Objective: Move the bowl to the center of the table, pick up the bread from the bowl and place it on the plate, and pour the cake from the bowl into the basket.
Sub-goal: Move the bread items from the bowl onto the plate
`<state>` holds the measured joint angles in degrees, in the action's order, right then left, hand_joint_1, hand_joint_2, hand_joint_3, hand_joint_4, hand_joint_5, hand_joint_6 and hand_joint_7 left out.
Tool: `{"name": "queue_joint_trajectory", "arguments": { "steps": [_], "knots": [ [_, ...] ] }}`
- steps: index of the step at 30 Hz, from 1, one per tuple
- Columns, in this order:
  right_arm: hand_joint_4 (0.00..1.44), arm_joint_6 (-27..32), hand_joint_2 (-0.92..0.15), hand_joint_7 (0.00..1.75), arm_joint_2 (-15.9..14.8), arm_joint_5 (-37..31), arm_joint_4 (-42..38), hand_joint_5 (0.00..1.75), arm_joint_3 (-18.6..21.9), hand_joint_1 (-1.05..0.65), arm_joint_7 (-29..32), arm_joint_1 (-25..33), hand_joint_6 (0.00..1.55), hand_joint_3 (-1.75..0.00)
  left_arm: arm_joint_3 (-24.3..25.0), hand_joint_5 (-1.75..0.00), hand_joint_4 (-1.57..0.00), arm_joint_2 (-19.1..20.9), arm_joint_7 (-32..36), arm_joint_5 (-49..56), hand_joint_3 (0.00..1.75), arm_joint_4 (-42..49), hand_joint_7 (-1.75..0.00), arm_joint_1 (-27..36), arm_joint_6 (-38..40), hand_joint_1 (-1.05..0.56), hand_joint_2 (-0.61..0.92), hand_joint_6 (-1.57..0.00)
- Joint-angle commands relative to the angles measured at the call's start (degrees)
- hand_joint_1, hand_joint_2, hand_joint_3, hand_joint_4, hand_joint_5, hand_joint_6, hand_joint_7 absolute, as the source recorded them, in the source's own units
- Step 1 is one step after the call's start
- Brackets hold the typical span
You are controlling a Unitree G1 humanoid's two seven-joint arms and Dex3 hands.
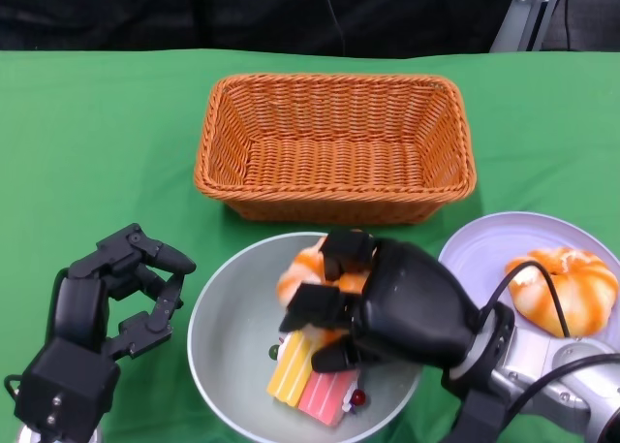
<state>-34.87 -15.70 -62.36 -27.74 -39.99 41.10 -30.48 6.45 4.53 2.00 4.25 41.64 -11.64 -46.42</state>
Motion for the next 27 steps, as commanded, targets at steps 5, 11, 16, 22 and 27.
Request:
{"name": "queue_joint_trajectory", "arguments": {
  "steps": [5, 11, 16, 22, 27],
  "knots": [
    [0.70, -2.12, -0.92, 1.05, -1.19, 4.22, 3.95, 1.57, 3.23, -0.32, -1.61, -0.39, 0.70, -0.13, 0.03, -1.49, -0.75, 1.29, 0.41, 0.12, 0.77, 0.09, -1.15, -0.24, 0.10, -0.03, 0.68, -0.80],
    [0.77, -3.01, -0.92, 0.88, -1.46, 5.56, 7.90, 1.40, 5.71, -0.32, -0.55, 1.66, 0.77, -0.12, 0.10, -1.60, -0.73, 1.36, 1.11, 0.78, 0.76, 0.22, -1.17, -0.37, 0.10, -0.05, 0.69, -0.80],
    [0.77, -4.22, -0.90, 0.82, -3.65, 8.51, 11.58, 1.33, 9.01, -0.29, -4.02, 4.04, 0.78, -0.15, 0.32, -1.47, -0.77, 1.40, 0.93, 0.59, 0.78, 0.55, -1.15, -0.50, -0.37, -0.02, 0.68, -0.80],
    [0.80, -4.42, -0.87, 0.77, -7.66, 12.17, 14.53, 1.24, 15.03, -0.24, -7.04, 8.34, 0.83, -0.05, 0.64, -1.41, -0.80, 1.71, 1.08, 0.66, 0.82, 1.39, -1.17, -0.85, -0.98, -0.01, 0.65, -0.82],
    [0.81, -4.43, -0.89, 0.75, -9.08, 12.63, 15.32, 1.26, 18.76, -0.23, -6.72, 10.81, 0.85, -0.04, 0.91, -1.41, -0.82, 2.07, 0.78, 0.28, 0.85, 1.97, -1.20, -1.11, -1.31, 0.00, 0.63, -0.82]
  ]
}}
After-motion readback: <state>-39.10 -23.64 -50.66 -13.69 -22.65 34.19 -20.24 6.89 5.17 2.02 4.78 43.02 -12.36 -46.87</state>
